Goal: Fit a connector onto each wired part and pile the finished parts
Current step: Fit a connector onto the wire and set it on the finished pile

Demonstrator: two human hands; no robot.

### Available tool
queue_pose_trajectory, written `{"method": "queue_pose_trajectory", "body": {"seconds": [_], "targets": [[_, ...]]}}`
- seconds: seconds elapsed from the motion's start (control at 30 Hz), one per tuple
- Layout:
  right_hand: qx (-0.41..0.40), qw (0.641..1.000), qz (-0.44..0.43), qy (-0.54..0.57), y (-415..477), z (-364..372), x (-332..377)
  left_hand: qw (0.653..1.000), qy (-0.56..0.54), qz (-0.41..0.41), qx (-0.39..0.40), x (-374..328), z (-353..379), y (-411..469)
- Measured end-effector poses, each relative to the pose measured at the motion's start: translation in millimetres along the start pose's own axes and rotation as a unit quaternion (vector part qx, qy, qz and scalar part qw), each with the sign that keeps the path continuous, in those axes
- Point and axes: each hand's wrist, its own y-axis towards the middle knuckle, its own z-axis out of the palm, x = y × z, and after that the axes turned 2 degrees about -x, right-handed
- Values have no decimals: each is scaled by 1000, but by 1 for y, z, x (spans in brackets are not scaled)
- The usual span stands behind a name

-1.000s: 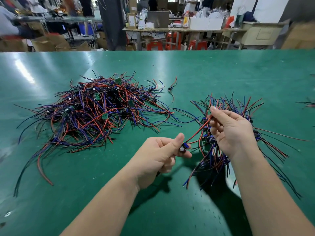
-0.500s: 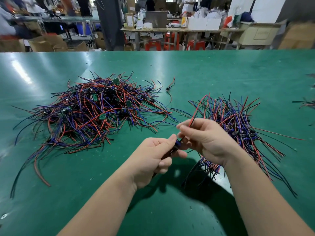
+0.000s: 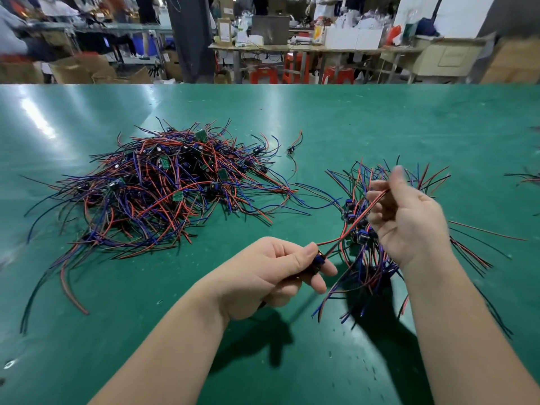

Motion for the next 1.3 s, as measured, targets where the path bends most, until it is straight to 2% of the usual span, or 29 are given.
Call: {"method": "queue_pose_trajectory", "body": {"seconds": [0.07,0.13,0.2,0.27,0.33,0.43,0.5,0.57,0.6,0.67,0.8,0.9,1.0,1.1,1.17,1.23,1.3], "targets": [[-20,998,27,57,5,-5,7,999,-32,4,25,0,-3,-3],[-22,997,49,62,9,-10,11,995,-87,37,13,-2,-3,-3],[8,998,68,6,6,-9,7,985,-157,73,-20,-4,-2,0],[68,989,87,-103,0,-5,-3,964,-239,113,-33,-6,-3,2],[161,952,111,-234,-8,1,-12,946,-283,149,-47,-8,-4,3],[322,860,155,-364,-19,3,-20,937,-278,189,-92,-11,-6,4],[406,807,155,-400,-26,3,-22,931,-267,208,-139,-12,-6,4],[459,791,146,-379,-30,5,-24,917,-274,219,-187,-11,-7,3],[469,798,142,-351,-31,7,-26,911,-281,230,-195,-10,-6,4],[460,837,138,-263,-33,13,-32,909,-258,261,-197,-8,-4,5],[391,901,151,-112,-37,25,-45,902,-93,347,-239,-5,3,8],[362,921,142,-22,-39,30,-47,879,13,390,-274,-2,4,8],[353,920,158,68,-32,27,-37,856,137,410,-285,4,0,7],[330,931,139,75,-27,21,-28,832,267,399,-277,13,4,11],[296,949,106,36,-26,20,-27,852,244,378,-268,15,10,13],[281,955,91,-3,-25,20,-29,906,108,332,-238,12,14,12],[280,956,89,-28,-27,20,-27,948,-44,250,-192,4,13,10]]}}
